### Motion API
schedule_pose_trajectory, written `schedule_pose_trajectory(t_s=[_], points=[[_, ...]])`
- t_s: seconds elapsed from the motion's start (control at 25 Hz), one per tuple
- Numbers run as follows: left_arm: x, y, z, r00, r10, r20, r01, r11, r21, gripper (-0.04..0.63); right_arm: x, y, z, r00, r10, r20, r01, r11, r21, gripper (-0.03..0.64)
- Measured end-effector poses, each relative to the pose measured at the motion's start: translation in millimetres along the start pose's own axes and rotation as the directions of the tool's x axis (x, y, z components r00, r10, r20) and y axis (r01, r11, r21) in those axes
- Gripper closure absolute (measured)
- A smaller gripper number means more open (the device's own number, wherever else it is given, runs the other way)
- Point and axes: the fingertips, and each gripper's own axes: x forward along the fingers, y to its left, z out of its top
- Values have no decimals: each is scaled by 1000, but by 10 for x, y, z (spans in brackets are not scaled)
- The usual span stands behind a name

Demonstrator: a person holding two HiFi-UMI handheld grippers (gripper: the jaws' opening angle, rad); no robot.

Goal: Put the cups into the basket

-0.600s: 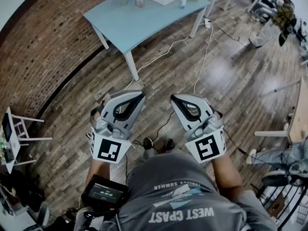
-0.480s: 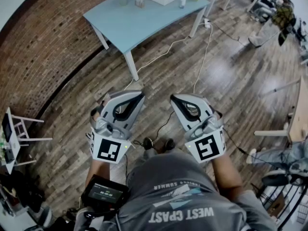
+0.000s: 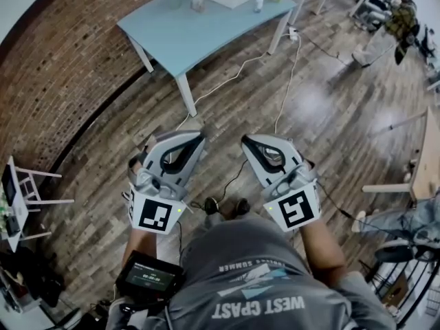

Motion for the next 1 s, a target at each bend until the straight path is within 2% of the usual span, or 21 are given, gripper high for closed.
schedule_pose_trajectory(t_s=[0.44,1.0], points=[[-47,48,-102,1000,-13,6,13,1000,-11,594,81,-9,9,999,-37,-9,37,999,17,603],[-71,213,-353,997,-68,46,69,998,-14,594,327,-20,8,993,-106,-45,107,994,22,603]])
